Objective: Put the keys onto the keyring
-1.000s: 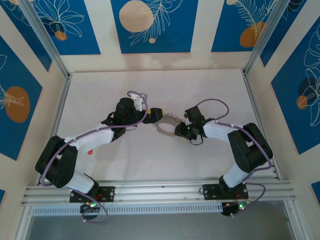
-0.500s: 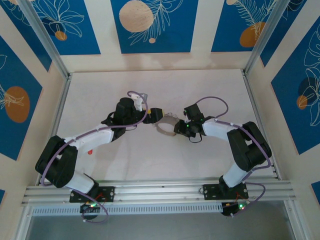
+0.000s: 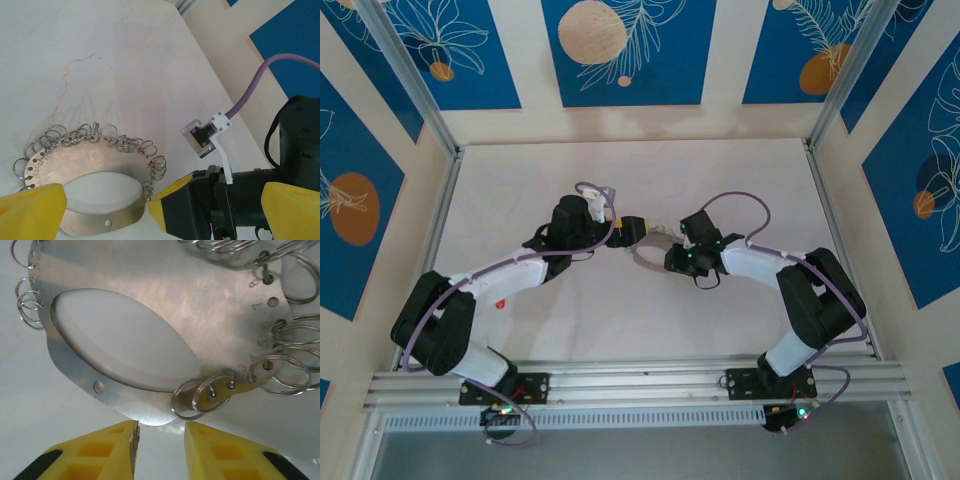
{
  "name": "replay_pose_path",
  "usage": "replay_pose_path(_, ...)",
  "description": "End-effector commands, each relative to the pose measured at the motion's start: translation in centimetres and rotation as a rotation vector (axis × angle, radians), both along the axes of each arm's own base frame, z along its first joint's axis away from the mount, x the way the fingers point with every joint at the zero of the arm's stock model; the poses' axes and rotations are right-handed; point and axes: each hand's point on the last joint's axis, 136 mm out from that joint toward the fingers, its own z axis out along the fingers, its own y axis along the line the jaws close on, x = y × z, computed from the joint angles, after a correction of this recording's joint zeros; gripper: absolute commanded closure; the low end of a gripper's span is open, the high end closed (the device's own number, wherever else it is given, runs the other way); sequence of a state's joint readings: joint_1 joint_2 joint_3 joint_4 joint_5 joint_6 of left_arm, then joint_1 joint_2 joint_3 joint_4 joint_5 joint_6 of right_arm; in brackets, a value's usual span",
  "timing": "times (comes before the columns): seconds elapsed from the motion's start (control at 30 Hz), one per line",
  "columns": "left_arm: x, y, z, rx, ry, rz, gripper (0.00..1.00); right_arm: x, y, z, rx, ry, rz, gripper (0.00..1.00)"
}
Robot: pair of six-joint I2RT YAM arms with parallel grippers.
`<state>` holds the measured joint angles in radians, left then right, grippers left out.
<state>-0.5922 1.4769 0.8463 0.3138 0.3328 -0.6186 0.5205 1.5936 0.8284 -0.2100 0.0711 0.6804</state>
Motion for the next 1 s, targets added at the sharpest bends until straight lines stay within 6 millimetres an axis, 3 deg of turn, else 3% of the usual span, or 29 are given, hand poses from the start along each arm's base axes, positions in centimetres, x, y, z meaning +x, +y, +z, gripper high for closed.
replay_pose_path(0.0, 0.0, -0.9, 1.2, -0.020, -0.030, -0.029, 0.00, 0.9, 0.3, 0.8, -0.023, -0.026, 0.011, 0.69)
replay_pose_path(0.33, 0.0, -0.7, 1.2, -0.013, -0.034, -0.025, 0.00, 2.3, 0.6, -0.3, -0.068, -0.017, 0.024, 0.69)
replay_pose_path(0.97, -0.1, -0.7, 1.4, -0.018, -0.038, -0.025, 0.00, 1.4, -2.1, -0.5, -0.207, -0.037, 0.004, 0.69)
